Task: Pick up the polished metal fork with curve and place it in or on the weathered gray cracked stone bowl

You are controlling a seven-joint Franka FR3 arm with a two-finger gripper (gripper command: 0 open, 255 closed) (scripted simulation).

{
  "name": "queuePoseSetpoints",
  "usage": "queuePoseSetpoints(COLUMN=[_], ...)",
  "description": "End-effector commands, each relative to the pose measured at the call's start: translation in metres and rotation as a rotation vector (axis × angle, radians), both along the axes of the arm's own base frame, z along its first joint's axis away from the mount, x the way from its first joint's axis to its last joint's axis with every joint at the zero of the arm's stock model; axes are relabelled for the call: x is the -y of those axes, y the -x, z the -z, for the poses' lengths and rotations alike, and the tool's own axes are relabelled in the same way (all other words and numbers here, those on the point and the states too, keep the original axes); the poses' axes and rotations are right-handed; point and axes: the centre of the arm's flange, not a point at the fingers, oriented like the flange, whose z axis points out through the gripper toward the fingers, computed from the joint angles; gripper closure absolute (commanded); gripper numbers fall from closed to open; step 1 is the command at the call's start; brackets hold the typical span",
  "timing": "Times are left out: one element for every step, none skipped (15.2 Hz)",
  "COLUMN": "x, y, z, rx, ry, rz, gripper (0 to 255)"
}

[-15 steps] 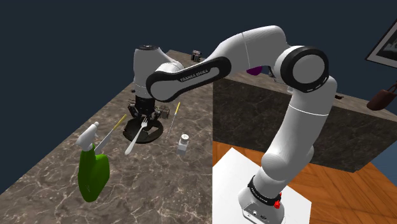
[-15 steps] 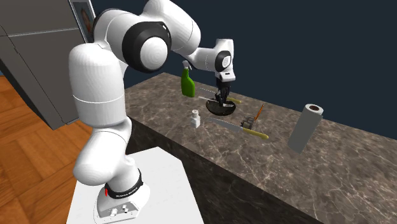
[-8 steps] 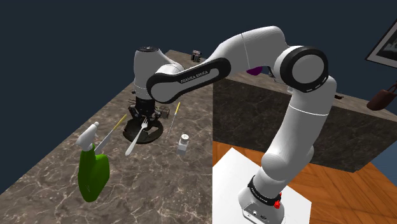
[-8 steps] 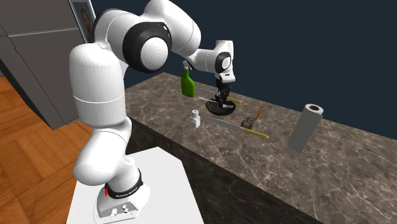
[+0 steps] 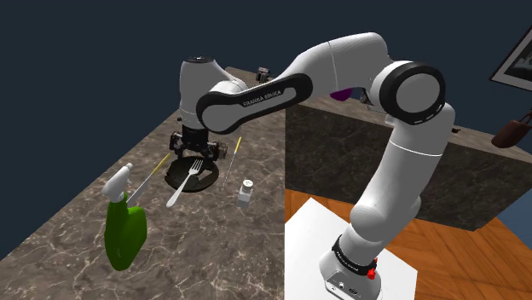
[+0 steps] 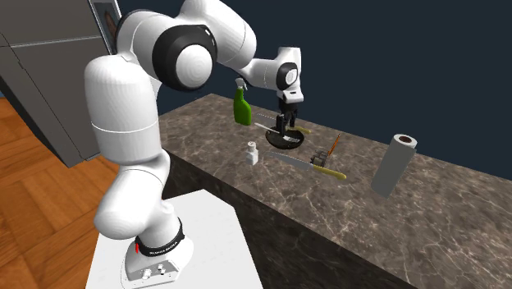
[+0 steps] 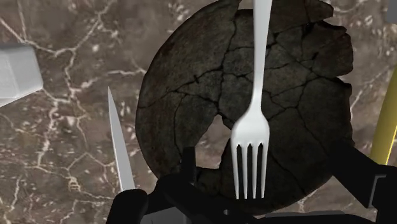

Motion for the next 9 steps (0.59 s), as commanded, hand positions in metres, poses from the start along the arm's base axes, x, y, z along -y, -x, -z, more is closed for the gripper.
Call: queuePoseSetpoints(x=[-0.001, -0.002, -0.002, -0.002, -0.002, -0.002, -0.002, -0.002, -0.002], y=[0.000, 0.001, 0.001, 0.001, 0.001, 0.001, 0.001, 0.001, 0.001], z=[-0.024, -0.035, -0.035, -0.035, -0.035, -0.035, -0.035, -0.035, -0.035], rx=[-0.001, -0.001, -0.001, -0.001, -0.001, -0.001, -0.001, -0.001, -0.001], ry=[0.000, 0.000, 0.000, 0.000, 0.000, 0.000, 0.000, 0.000, 0.000], rz=[0.000, 0.000, 0.000, 0.000, 0.000, 0.000, 0.000, 0.000, 0.000], gripper=[0, 0, 0, 0, 0, 0, 0, 0, 0])
